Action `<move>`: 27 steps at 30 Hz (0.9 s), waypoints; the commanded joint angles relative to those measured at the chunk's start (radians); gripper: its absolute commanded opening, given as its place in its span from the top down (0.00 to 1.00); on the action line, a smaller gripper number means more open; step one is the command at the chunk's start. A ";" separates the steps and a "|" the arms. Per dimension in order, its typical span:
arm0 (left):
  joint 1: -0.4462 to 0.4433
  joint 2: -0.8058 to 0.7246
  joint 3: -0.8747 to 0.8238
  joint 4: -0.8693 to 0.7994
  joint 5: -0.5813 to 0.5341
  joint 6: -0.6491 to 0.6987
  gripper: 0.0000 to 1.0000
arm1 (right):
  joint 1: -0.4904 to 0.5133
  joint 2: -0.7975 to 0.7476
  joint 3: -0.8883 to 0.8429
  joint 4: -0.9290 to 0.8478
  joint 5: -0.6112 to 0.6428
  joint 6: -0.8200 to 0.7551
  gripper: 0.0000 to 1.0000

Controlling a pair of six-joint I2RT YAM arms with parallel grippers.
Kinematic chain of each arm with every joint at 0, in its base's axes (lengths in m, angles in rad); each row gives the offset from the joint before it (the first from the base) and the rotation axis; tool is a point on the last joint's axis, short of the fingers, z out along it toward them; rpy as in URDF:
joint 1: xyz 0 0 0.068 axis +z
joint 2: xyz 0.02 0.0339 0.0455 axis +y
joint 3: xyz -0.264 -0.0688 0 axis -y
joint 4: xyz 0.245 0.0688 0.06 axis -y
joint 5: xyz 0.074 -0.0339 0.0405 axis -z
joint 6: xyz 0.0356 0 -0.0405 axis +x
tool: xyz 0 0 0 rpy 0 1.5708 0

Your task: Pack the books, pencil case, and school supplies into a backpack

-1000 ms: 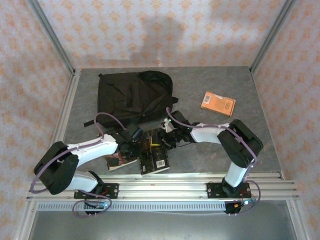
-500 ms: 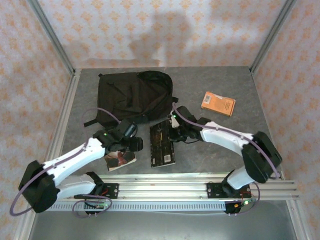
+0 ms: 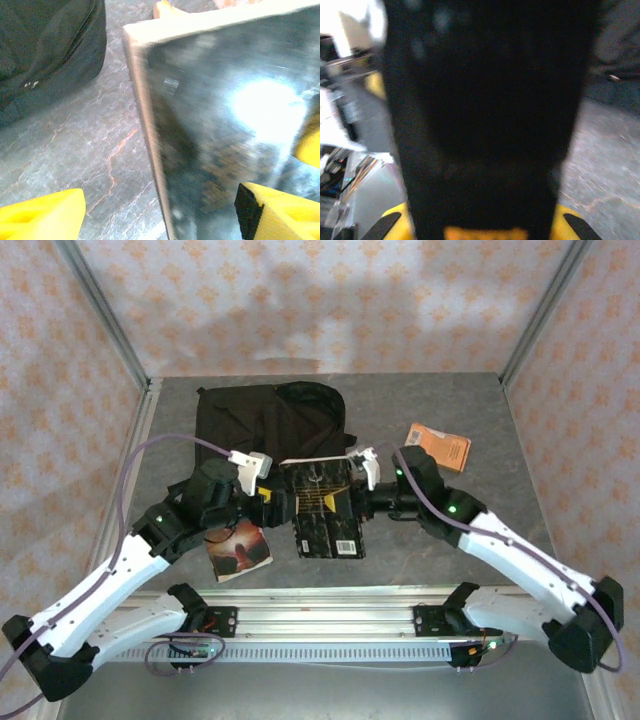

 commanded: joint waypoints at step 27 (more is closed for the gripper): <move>-0.041 -0.234 -0.164 0.389 0.381 0.417 0.13 | 0.032 -0.280 -0.131 0.284 -0.170 -0.355 0.95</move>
